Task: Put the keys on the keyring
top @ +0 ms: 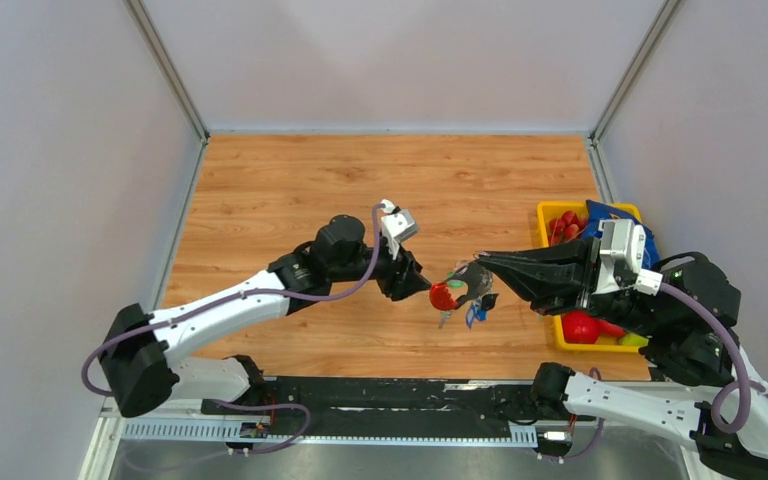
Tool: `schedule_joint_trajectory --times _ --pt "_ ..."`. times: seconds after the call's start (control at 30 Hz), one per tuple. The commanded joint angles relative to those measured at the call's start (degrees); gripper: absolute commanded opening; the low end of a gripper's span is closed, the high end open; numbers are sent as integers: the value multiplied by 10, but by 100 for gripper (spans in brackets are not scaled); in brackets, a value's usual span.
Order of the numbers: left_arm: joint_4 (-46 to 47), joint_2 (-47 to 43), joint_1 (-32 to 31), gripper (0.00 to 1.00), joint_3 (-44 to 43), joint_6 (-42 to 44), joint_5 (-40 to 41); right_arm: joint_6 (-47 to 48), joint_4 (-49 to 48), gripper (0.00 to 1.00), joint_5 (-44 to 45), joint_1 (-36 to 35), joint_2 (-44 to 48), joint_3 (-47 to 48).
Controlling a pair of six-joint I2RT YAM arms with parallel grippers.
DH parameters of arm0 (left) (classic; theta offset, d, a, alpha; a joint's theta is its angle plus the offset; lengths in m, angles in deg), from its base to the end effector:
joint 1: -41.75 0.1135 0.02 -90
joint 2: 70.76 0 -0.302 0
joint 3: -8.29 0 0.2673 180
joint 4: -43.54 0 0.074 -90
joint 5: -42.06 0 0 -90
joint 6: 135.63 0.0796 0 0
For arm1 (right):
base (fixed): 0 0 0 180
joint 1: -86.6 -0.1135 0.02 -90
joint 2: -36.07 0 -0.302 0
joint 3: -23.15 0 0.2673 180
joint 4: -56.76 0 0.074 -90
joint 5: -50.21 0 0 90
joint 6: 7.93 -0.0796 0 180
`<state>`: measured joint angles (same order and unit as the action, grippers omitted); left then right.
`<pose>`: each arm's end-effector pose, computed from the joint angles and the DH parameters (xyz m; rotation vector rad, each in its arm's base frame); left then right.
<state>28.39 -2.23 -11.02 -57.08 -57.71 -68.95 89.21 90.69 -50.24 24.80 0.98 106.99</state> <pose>0.1692 -0.2698 0.3332 0.9512 1.7909 -1.0932 0.0328 0.0917 0.5270 -0.9070 1.0345 0.9258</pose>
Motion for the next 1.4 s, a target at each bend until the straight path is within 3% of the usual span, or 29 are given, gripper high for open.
schedule_joint_trajectory --times 0.0,0.2,0.57,0.9,1.37 --pt "136 69 0 60 21 -35 -28 -23 36 0 22 1 1 37" --pt "230 196 1 62 17 -63 -85 -30 71 0 13 1 -10 60" --pt "287 384 24 65 -38 -86 -127 -36 87 0 6 1 3 63" --pt "311 443 33 65 -52 -101 -144 -29 91 0 -2 1 4 58" --pt "313 452 32 56 -25 -106 -170 -25 89 0 -9 1 -3 47"
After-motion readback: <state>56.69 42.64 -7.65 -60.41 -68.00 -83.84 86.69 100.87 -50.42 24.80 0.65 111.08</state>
